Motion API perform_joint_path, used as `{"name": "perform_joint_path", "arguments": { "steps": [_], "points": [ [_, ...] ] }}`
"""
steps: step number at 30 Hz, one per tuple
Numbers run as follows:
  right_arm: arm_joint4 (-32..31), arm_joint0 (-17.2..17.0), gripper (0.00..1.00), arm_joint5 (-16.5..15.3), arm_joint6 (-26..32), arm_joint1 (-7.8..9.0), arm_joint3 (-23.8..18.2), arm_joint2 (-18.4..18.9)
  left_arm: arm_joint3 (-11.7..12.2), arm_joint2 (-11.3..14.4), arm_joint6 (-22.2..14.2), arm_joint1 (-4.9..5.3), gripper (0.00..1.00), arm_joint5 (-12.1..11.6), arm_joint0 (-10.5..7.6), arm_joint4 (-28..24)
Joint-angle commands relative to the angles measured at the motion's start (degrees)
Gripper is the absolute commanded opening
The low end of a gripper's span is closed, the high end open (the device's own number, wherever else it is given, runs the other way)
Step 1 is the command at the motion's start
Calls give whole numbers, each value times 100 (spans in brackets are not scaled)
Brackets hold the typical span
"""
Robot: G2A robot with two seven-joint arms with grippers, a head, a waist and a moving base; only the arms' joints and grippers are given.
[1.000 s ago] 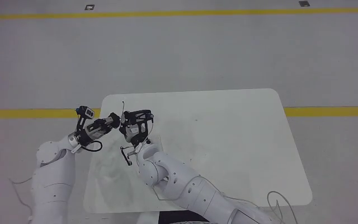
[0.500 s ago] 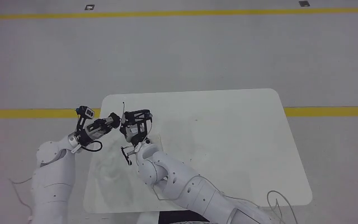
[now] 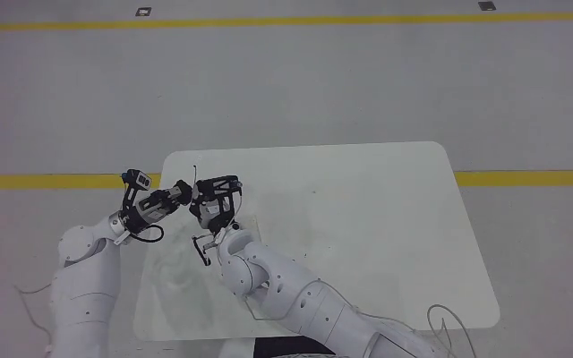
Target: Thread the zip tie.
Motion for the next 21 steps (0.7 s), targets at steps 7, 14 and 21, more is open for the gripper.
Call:
{"name": "perform_joint_path", "arguments": {
  "steps": [7, 14, 21],
  "points": [
    [17, -43, 25, 37, -55, 16, -6, 26, 0, 0, 0, 0, 0, 0, 0, 0],
    [8, -89, 100, 74, -189, 33, -51, 75, 0, 0, 0, 0, 0, 0, 0, 0],
    [-124, -182, 100, 78, -486, 68, -136, 187, 0, 0, 0, 0, 0, 0, 0, 0]
  ]
}}
